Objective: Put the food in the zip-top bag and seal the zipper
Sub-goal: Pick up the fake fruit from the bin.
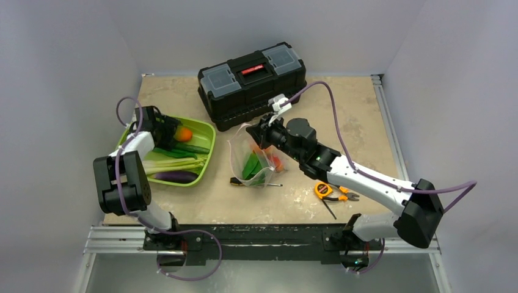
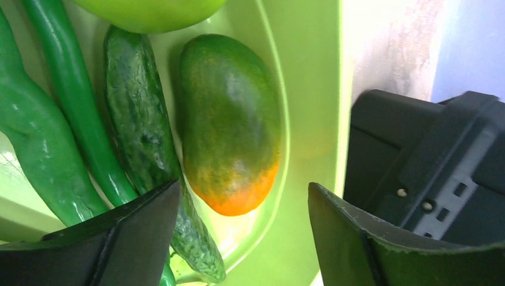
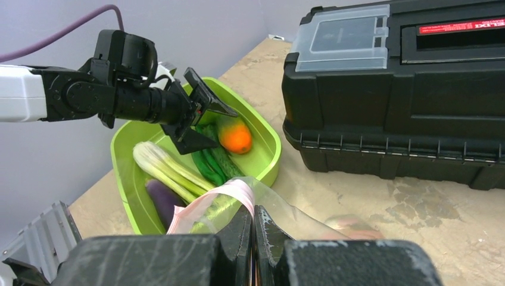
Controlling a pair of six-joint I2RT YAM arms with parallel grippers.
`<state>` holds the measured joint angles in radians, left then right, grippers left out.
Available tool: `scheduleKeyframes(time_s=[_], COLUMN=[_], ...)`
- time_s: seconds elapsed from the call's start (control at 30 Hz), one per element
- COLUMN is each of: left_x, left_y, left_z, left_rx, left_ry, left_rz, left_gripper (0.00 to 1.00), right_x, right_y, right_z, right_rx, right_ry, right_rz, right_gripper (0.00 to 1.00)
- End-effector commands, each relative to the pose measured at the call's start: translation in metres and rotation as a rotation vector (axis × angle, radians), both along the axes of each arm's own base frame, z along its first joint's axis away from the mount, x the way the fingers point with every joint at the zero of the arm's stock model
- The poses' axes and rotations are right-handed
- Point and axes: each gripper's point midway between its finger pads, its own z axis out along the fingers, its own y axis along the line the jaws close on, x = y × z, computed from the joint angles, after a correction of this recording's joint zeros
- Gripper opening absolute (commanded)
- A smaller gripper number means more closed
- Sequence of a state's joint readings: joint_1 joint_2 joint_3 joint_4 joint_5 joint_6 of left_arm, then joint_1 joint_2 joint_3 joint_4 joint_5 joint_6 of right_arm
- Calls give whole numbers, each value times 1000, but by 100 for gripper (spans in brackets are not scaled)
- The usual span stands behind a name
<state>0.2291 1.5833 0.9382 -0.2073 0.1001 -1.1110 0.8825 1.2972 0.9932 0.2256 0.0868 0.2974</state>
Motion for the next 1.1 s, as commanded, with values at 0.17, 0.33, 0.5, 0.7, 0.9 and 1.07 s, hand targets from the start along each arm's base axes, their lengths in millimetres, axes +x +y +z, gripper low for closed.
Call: scheduleKeyframes(time_s=[0.17,0.33,0.5,0.7,0.9,1.07], left_x=[5,4,3,8,8,-9], left_y=[9,16,14,8,-12,-53], left_z=[-17,-22,-30,-18,25,82], left_rx=[10,55,55,64,156,311], left_ry=[-2,29,61,10,-92,-207], left_rz=[41,35,32,-6,-117,-282], left_gripper=[75,71,68,44,22,14], right_x=[6,5,3,2,2,3], right_y=[10,7,4,0,-2,-5], right_z=[29,29,29,32,36,42], right_rx=[72,72,75,78,77,76], right_ry=[-40,-40,-42,-49,-57,-73], right_rz=[12,9,4,-4,-9,-25], right_gripper=[0,0,0,0,0,0])
